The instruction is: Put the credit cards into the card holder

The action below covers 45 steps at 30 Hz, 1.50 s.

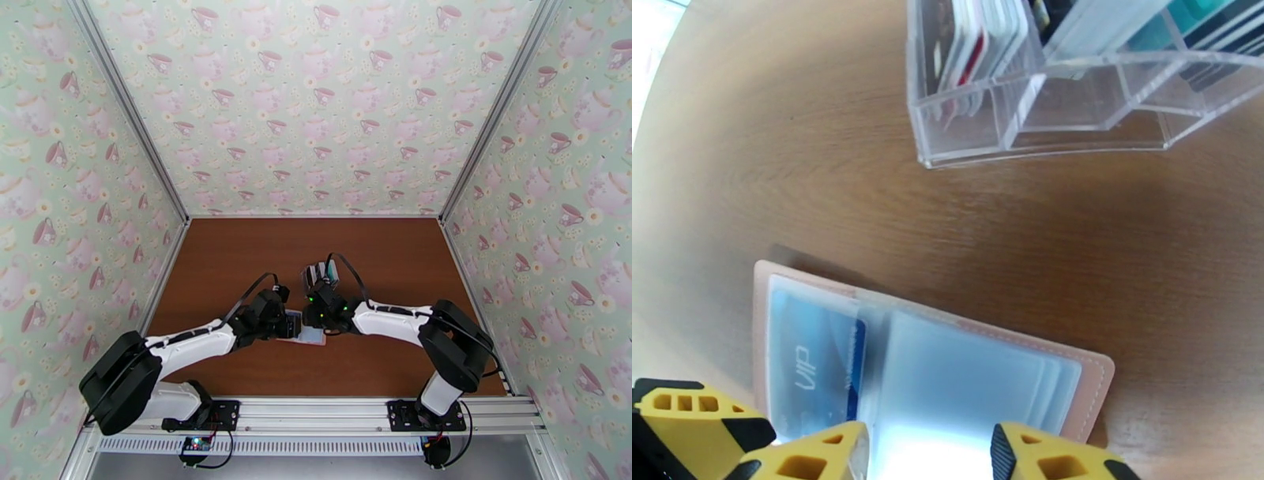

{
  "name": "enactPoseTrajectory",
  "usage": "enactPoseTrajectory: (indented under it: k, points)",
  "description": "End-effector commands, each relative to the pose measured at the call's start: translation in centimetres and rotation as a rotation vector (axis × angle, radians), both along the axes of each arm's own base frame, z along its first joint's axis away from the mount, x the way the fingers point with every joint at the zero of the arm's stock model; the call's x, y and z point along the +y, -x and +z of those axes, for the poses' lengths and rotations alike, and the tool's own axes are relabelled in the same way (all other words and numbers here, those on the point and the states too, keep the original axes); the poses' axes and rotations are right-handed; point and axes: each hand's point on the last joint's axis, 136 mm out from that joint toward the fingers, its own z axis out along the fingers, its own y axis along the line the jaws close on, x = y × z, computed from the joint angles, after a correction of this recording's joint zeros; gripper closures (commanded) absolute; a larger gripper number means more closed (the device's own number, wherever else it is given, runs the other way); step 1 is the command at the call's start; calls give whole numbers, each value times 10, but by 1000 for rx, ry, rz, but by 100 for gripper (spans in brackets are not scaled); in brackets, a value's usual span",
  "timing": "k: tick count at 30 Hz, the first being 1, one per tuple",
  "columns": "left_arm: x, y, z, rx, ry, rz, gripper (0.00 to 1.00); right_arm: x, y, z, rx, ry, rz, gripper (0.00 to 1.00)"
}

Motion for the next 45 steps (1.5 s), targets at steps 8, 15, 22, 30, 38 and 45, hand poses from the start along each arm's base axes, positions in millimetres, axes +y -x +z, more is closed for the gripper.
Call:
enactPoseTrajectory:
  k: [8, 15, 22, 30, 38, 45]
  points:
    - [10, 5, -15, 5, -35, 17, 58, 1, -6, -8, 5, 13, -2, 61]
    - [13, 8, -25, 23, -59, 14, 52, 1, -4, -14, 22, 21, 0, 67]
    - [13, 13, -29, 27, -70, 13, 33, 8, 4, -24, 58, -15, 5, 69]
    - [12, 17, -35, 28, -99, 6, 30, 24, 12, -26, 80, -74, 20, 70]
    - [18, 20, -46, 38, -165, 14, 35, 32, 15, -19, 87, -137, 13, 70]
    - [24, 23, -57, 58, -211, 25, 52, 27, 11, 6, 34, -180, -10, 69]
